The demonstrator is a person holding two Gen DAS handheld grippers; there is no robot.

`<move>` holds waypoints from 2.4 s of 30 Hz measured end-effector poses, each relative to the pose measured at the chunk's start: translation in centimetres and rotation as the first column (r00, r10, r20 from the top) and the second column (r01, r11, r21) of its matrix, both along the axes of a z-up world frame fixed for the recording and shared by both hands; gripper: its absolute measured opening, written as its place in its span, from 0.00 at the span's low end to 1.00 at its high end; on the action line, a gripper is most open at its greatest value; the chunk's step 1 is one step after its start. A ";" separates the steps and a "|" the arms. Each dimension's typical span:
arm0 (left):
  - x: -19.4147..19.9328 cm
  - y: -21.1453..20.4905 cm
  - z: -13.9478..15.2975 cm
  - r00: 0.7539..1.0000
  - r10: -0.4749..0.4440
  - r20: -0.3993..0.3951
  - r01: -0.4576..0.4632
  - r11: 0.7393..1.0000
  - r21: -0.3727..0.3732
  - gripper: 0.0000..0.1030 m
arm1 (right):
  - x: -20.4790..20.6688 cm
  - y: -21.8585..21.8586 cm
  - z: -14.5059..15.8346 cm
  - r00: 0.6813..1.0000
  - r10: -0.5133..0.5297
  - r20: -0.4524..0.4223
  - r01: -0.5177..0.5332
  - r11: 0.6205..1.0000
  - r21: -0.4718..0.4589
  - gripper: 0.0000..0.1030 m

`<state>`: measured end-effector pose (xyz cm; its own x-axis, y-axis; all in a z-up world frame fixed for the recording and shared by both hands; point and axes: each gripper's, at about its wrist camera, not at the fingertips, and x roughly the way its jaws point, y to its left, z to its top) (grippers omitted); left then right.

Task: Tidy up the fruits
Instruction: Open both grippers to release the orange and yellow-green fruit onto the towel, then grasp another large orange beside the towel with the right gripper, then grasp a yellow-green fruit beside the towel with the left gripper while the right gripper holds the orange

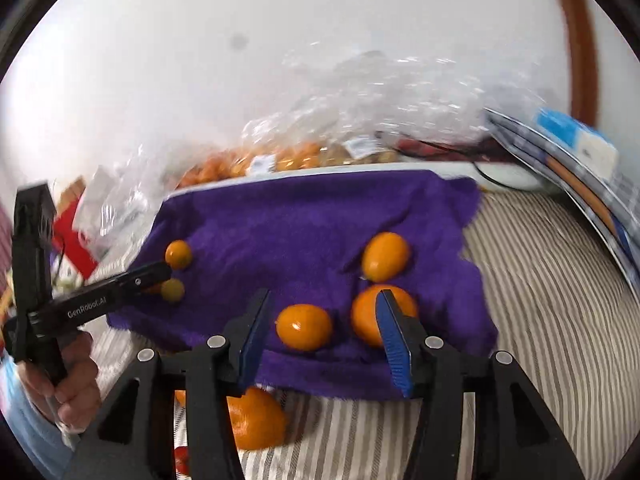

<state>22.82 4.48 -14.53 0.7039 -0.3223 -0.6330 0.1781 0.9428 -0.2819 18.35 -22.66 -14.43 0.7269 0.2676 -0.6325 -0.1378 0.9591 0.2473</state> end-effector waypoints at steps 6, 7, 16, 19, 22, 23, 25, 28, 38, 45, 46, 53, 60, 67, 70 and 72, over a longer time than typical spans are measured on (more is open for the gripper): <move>-0.5 1.0 1.1 0.999 0.024 0.039 -0.022 0.999 -0.042 0.38 | -3.6 -0.2 -0.1 1.000 -0.009 -0.006 0.009 1.000 -0.024 0.51; -0.6 1.2 1.3 0.999 0.027 0.045 -0.025 0.999 -0.047 0.38 | -4.2 0.0 -0.3 1.000 0.008 -0.013 -0.009 1.000 -0.023 0.51; -0.8 1.9 1.6 0.998 0.034 0.046 -0.031 0.997 -0.070 0.41 | -5.6 3.8 -2.6 0.988 0.119 -0.095 -0.127 0.988 -0.084 0.51; -0.9 1.8 1.7 0.998 0.028 0.057 -0.024 0.998 -0.065 0.41 | -5.0 4.8 -3.2 0.987 0.114 -0.113 -0.128 0.984 -0.121 0.51; -1.0 1.5 1.8 0.997 0.020 0.069 -0.016 0.999 -0.047 0.43 | -4.5 5.3 -3.6 0.986 0.100 -0.135 -0.120 0.982 -0.148 0.51; -1.0 1.4 1.8 0.998 0.014 0.069 -0.011 0.999 -0.046 0.43 | -4.4 5.4 -3.6 0.986 0.098 -0.134 -0.118 0.981 -0.152 0.51; -1.0 1.1 1.8 0.998 0.000 0.067 0.003 0.999 -0.038 0.43 | -4.2 5.6 -3.6 0.988 0.092 -0.127 -0.113 0.979 -0.171 0.51; -1.0 0.7 1.7 0.998 -0.022 0.067 0.024 0.999 -0.031 0.43 | -3.9 5.8 -3.7 0.988 0.085 -0.126 -0.107 0.978 -0.180 0.47; -1.3 0.5 1.7 0.995 -0.076 0.066 0.080 0.995 -0.058 0.43 | -5.8 3.6 -2.9 0.997 0.044 -0.067 -0.056 0.980 -0.191 0.41; -2.9 -1.4 1.7 0.981 -0.163 0.104 0.161 0.987 0.018 0.43 | -8.3 -1.4 -2.9 0.996 -0.055 -0.071 0.045 0.989 -0.144 0.41; -3.4 -1.5 2.0 0.978 -0.178 0.113 0.176 0.984 0.022 0.43 | -8.4 -2.1 -2.9 0.995 -0.068 -0.070 0.060 0.991 -0.117 0.41; -7.1 -2.7 0.5 0.943 -0.332 0.021 0.330 0.942 0.058 0.43 | -8.5 -3.8 -2.9 0.996 -0.062 -0.068 0.062 0.998 -0.003 0.41; -6.5 -4.1 -1.7 0.952 -0.297 -0.072 0.304 0.942 0.142 0.43 | -8.8 -3.7 -2.8 0.998 -0.045 -0.053 0.046 0.999 0.025 0.41; -6.1 -4.7 -2.4 0.953 -0.286 -0.102 0.299 0.941 0.159 0.36 | -8.9 -3.7 -2.9 0.997 -0.049 -0.053 0.050 0.998 0.032 0.41; -5.7 -4.9 -2.5 0.955 -0.276 -0.109 0.290 0.944 0.157 0.29 | -8.8 -3.6 -2.9 0.997 -0.049 -0.059 0.051 0.998 0.027 0.41; -5.8 -5.1 -2.5 0.955 -0.278 -0.106 0.292 0.942 0.163 0.26 | -8.8 -3.4 -3.0 0.997 -0.047 -0.063 0.048 0.999 0.014 0.41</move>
<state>17.04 -0.64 -17.01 0.5431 -0.3813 -0.7481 0.4301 0.8915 -0.1422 9.58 -26.09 -17.40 0.6980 0.2442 -0.6732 -0.0764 0.9601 0.2691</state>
